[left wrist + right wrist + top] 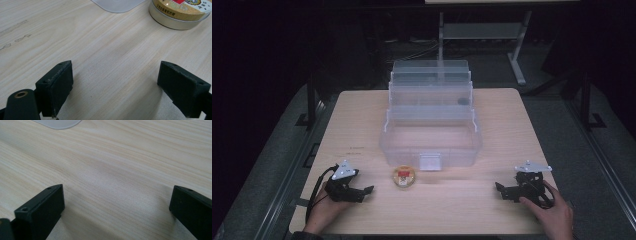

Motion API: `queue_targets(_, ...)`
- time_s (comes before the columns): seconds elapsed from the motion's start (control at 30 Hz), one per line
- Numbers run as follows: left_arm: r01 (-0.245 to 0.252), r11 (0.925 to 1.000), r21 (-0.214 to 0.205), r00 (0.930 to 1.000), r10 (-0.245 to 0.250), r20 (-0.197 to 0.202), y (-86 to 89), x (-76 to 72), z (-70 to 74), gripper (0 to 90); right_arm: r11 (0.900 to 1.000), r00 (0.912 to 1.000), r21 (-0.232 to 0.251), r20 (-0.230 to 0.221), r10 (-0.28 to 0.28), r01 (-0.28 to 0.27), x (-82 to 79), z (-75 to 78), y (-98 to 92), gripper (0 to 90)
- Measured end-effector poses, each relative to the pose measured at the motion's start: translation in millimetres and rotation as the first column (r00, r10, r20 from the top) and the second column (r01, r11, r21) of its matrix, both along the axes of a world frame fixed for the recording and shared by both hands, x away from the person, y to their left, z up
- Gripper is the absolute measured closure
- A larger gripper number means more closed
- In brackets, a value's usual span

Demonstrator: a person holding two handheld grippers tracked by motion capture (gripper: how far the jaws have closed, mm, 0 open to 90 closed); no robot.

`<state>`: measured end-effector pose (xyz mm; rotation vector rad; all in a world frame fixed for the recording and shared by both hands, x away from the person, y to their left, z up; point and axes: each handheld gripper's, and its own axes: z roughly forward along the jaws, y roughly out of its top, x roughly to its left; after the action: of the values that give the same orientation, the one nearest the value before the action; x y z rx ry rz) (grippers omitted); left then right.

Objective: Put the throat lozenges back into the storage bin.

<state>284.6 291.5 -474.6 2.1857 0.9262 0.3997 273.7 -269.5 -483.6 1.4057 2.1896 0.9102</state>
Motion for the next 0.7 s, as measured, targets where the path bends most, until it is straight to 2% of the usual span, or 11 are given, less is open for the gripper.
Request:
queue_targets(0.43,0.002,1.0000,-0.001,1.0000,-0.002,-0.001,0.6,-0.2,0.1,12.4,1.0000,1.0000,0.000,0.000,0.000,0.000,0.0,0.0,0.0,0.0)
queue_targets(0.7,0.001,0.9999,0.010,0.9998,-0.001,-0.021,0.9,0.0,2.7,13.1,1.0000,1.0000,0.000,0.000,0.000,0.000,0.1,0.0,-0.1,0.0)
